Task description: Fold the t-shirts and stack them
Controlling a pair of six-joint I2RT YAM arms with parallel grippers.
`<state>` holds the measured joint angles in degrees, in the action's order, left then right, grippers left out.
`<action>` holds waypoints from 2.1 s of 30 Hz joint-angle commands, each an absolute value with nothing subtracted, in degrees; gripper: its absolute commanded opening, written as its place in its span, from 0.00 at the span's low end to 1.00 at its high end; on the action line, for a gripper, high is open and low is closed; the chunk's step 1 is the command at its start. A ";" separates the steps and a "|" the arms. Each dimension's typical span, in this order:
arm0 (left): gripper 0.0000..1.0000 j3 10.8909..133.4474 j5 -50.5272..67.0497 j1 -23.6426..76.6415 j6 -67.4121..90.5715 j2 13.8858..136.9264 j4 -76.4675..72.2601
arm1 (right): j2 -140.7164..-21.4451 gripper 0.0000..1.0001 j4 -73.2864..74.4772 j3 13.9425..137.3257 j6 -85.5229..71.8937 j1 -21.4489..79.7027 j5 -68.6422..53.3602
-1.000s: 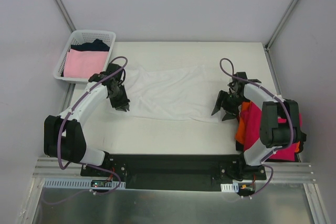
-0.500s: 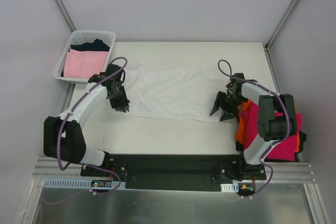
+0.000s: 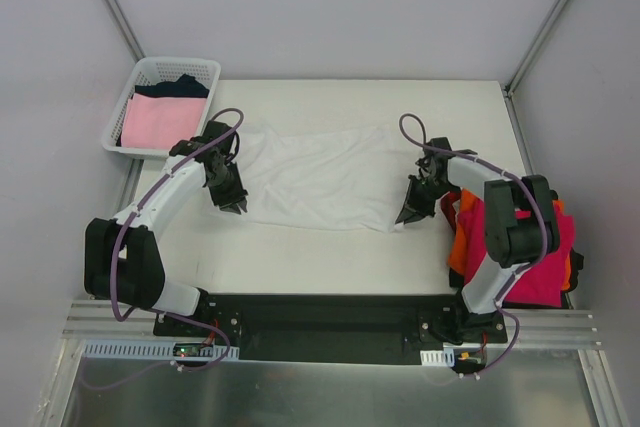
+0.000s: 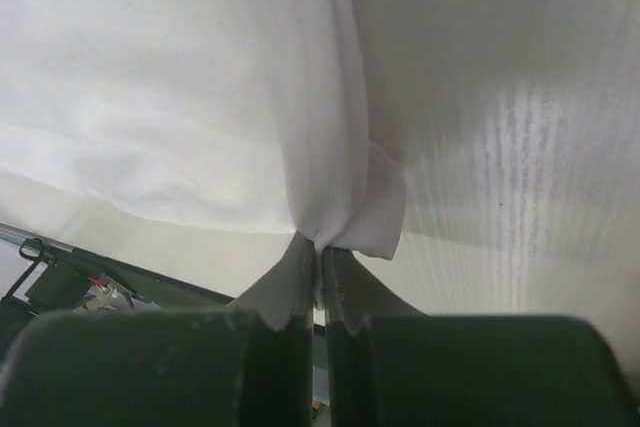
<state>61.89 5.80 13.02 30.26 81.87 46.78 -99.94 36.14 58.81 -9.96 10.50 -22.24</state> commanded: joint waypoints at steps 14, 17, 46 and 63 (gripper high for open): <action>0.19 65.65 6.85 13.01 30.59 84.72 47.99 | -107.48 0.01 47.10 84.89 -14.50 13.89 -31.38; 0.19 66.53 7.12 13.45 30.59 85.25 47.99 | -112.93 0.01 47.29 90.52 -14.24 12.75 -30.06; 0.21 65.56 10.02 16.78 29.18 87.10 47.55 | -119.37 0.61 42.10 102.13 -20.39 2.99 -31.99; 0.22 64.96 8.79 17.84 28.21 86.49 47.29 | -120.86 0.45 46.06 102.76 -18.20 3.16 -32.17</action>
<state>64.79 9.04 17.32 29.36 89.03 46.50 -122.13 43.09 106.65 -20.97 3.01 -32.45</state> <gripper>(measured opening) 0.210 0.359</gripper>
